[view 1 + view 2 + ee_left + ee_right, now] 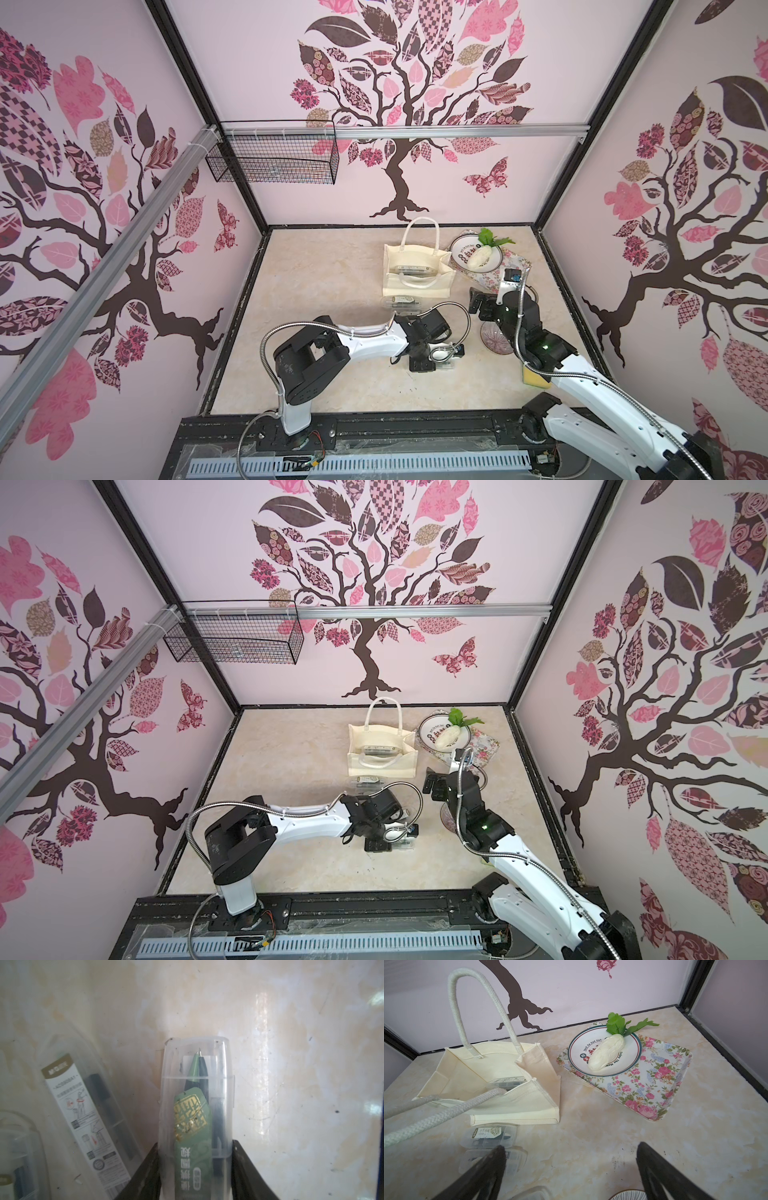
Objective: Put the compass set into the canvas bag
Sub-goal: Pick up the compass set at the center of the board, then place the compass set in the canvas bag.
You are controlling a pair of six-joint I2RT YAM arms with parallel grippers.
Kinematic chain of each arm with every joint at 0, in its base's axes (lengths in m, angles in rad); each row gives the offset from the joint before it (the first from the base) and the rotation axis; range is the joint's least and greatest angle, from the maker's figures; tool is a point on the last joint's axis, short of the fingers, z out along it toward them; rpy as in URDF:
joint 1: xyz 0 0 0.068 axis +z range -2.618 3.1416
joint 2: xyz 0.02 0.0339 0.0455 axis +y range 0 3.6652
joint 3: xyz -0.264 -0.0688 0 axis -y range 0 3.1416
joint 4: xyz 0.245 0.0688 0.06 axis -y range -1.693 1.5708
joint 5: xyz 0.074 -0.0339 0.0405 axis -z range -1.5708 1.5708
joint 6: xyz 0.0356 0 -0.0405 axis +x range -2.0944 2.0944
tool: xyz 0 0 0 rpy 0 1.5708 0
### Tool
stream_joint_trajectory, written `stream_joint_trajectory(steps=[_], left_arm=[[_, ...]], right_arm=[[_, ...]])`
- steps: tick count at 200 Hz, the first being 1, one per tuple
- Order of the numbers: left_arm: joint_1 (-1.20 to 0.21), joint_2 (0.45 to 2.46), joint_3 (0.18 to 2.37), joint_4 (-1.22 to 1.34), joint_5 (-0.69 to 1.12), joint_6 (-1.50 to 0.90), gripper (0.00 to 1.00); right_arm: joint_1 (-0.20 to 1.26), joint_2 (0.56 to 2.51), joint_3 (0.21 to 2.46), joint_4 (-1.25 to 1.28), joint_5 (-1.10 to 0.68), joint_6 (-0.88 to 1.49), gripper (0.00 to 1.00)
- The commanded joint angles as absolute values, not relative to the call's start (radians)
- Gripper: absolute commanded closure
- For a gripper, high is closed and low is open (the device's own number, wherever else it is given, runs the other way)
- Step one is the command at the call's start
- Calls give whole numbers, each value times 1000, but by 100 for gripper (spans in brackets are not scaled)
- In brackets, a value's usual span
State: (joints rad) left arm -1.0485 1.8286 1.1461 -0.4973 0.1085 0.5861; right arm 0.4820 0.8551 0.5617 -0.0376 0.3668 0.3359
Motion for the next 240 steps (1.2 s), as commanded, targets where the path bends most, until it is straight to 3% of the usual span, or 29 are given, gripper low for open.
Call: stream_joint_trajectory(steps=[1, 121, 240], left_arm=[[-1042, 1736, 1143, -477, 80, 581, 58], [-839, 1463, 1318, -645, -103, 755, 58], [-605, 1358, 1408, -659, 41, 844, 57]], right_arm=[[478, 855, 561, -26, 380, 344, 0], [473, 882, 553, -20, 395, 353, 0], [474, 926, 549, 21, 352, 369, 0]])
